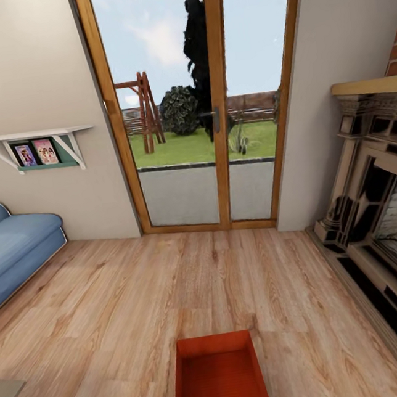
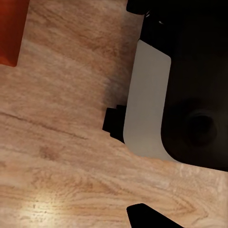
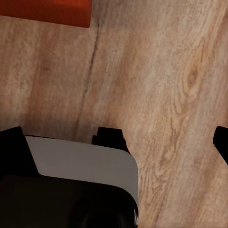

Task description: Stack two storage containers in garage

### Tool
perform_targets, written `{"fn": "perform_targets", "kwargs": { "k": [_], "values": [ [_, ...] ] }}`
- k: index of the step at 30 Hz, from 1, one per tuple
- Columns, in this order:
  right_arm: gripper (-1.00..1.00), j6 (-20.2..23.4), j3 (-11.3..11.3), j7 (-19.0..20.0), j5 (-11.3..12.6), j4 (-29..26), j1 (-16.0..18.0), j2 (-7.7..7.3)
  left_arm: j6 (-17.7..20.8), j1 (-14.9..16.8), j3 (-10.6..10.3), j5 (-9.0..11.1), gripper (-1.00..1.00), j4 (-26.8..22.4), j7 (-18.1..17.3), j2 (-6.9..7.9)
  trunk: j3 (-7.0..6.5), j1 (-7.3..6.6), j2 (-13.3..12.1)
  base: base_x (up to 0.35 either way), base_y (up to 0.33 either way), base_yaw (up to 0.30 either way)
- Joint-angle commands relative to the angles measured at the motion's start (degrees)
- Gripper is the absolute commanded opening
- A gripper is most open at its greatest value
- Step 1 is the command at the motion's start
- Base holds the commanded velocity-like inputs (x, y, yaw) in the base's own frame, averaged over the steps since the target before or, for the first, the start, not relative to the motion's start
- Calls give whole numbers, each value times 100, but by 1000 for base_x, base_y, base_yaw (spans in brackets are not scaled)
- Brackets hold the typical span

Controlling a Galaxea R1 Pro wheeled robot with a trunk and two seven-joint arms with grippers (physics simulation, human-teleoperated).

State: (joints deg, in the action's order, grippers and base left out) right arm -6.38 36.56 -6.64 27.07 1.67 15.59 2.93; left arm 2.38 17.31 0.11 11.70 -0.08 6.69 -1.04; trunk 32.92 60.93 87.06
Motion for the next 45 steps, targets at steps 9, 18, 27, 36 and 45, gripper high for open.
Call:
{"fn": "perform_targets", "kwargs": {
  "k": [9,18,27,36,45],
  "values": [
    [100,-30,49,-7,84,18,6,6,16,6,-8,34,100,-1,16,-1,5,0,3,0,49,-24],
    [100,-30,50,-6,90,18,6,6,16,2,-3,34,100,-1,16,-2,5,0,3,0,2,-111],
    [100,-30,52,-4,50,18,6,6,16,1,-6,34,100,-1,16,4,5,0,3,0,0,-7],
    [100,-25,53,-4,43,18,6,6,16,1,-2,34,100,-1,16,2,5,0,3,0,0,3],
    [100,-30,53,-4,31,18,6,-3,16,3,-3,34,100,-1,16,7,10,0,3,0,0,110]
  ]
}}
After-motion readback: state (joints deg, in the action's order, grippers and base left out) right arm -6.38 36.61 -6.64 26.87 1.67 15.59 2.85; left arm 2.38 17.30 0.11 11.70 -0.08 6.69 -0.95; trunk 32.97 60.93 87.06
